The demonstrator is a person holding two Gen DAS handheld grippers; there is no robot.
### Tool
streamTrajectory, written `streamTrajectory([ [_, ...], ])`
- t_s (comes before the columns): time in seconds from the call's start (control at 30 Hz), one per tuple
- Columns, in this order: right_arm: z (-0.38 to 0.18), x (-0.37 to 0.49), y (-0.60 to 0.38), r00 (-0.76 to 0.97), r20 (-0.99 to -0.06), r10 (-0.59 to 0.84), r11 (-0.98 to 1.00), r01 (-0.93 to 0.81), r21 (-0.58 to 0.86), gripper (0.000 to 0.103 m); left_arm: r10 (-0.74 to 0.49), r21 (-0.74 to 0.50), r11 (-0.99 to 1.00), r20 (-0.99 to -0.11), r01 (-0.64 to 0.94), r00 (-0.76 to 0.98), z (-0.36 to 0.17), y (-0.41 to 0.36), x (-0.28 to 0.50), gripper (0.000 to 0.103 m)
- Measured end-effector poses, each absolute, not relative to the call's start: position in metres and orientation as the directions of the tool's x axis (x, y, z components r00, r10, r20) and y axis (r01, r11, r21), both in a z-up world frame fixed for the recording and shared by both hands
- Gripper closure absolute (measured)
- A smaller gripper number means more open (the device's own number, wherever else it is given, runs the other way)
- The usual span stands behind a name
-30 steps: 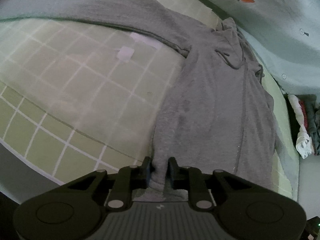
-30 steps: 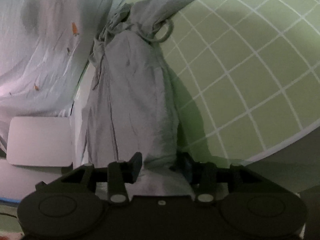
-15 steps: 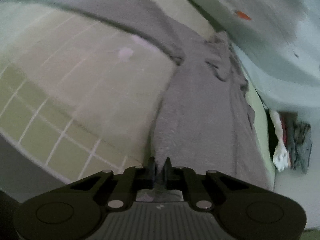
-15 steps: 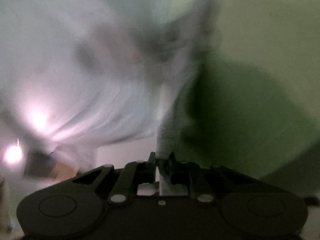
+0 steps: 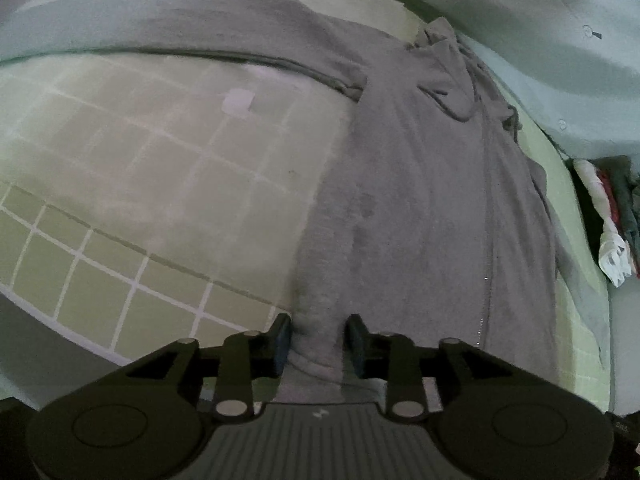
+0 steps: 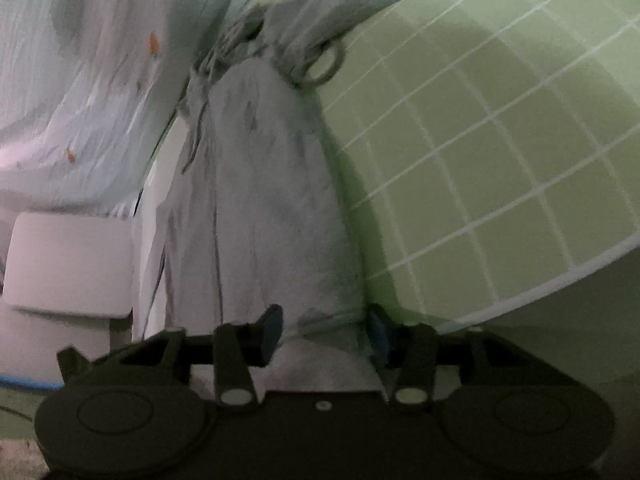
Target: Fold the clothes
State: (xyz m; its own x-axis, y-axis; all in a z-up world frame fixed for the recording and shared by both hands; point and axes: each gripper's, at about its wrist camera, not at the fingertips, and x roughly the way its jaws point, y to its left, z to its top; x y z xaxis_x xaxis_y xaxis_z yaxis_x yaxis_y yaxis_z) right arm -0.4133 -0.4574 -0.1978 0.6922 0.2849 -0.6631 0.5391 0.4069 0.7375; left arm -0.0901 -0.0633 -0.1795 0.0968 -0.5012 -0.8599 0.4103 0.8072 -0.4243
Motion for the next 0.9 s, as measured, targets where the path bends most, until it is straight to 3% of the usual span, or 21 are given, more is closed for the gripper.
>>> streamTrajectory([
  [0.03, -0.198, -0.413, -0.457, 0.710, -0.638, 0.299, 0.386, 0.521, 0.761, 0.089, -0.526, -0.455, 0.797, -0.846, 0.397, 0.085, -0.179, -0.060, -0.089, 0.092],
  [0.13, -0.202, -0.419, -0.462, 0.723, -0.633, 0.278, 0.328, 0.548, 0.770, 0.087, -0.545, -0.482, 0.795, -0.834, 0.368, 0.084, -0.176, -0.055, -0.086, 0.091],
  [0.2, -0.195, -0.415, -0.461, 0.658, -0.716, 0.233, 0.414, 0.599, 0.686, 0.080, -0.532, -0.465, 0.809, -0.840, 0.360, 0.110, -0.170, -0.052, -0.085, 0.084],
  [0.27, -0.181, -0.410, -0.459, 0.646, -0.742, 0.178, 0.474, 0.605, 0.640, 0.058, -0.526, -0.447, 0.817, -0.837, 0.365, 0.151, -0.160, -0.048, -0.082, 0.073],
  [0.3, -0.171, -0.406, -0.458, 0.646, -0.750, 0.139, 0.501, 0.607, 0.616, 0.037, -0.530, -0.444, 0.816, -0.830, 0.370, 0.173, -0.154, -0.046, -0.080, 0.067],
  [0.33, -0.164, -0.401, -0.458, 0.642, -0.760, 0.099, 0.534, 0.610, 0.585, 0.026, -0.550, -0.463, 0.807, -0.815, 0.367, 0.183, -0.147, -0.042, -0.075, 0.054],
  [0.37, -0.159, -0.394, -0.458, 0.632, -0.773, 0.056, 0.573, 0.614, 0.543, 0.022, -0.551, -0.461, 0.811, -0.808, 0.360, 0.208, -0.142, -0.039, -0.069, 0.042],
  [0.47, -0.145, -0.374, -0.457, 0.599, -0.797, -0.075, 0.670, 0.623, 0.404, 0.007, -0.517, -0.420, 0.842, -0.806, 0.338, 0.288, -0.132, -0.031, -0.051, 0.038],
  [0.57, -0.147, -0.351, -0.463, 0.546, -0.816, -0.189, 0.680, 0.672, 0.292, 0.008, -0.411, -0.313, 0.902, -0.832, 0.297, 0.372, -0.132, -0.028, -0.029, 0.037],
  [0.67, -0.154, -0.326, -0.474, 0.492, -0.824, -0.281, 0.634, 0.740, 0.226, 0.019, -0.345, -0.253, 0.930, -0.849, 0.266, 0.399, -0.138, -0.022, -0.006, 0.037],
  [0.8, -0.168, -0.280, -0.493, 0.447, -0.813, -0.375, 0.630, 0.766, 0.130, 0.042, -0.304, -0.210, 0.943, -0.856, 0.257, 0.418, -0.141, -0.023, 0.016, 0.037],
  [0.9, -0.174, -0.254, -0.507, 0.438, -0.804, -0.402, 0.616, 0.779, 0.116, 0.045, -0.301, -0.196, 0.942, -0.855, 0.272, 0.423, -0.142, -0.026, 0.032, 0.037],
])
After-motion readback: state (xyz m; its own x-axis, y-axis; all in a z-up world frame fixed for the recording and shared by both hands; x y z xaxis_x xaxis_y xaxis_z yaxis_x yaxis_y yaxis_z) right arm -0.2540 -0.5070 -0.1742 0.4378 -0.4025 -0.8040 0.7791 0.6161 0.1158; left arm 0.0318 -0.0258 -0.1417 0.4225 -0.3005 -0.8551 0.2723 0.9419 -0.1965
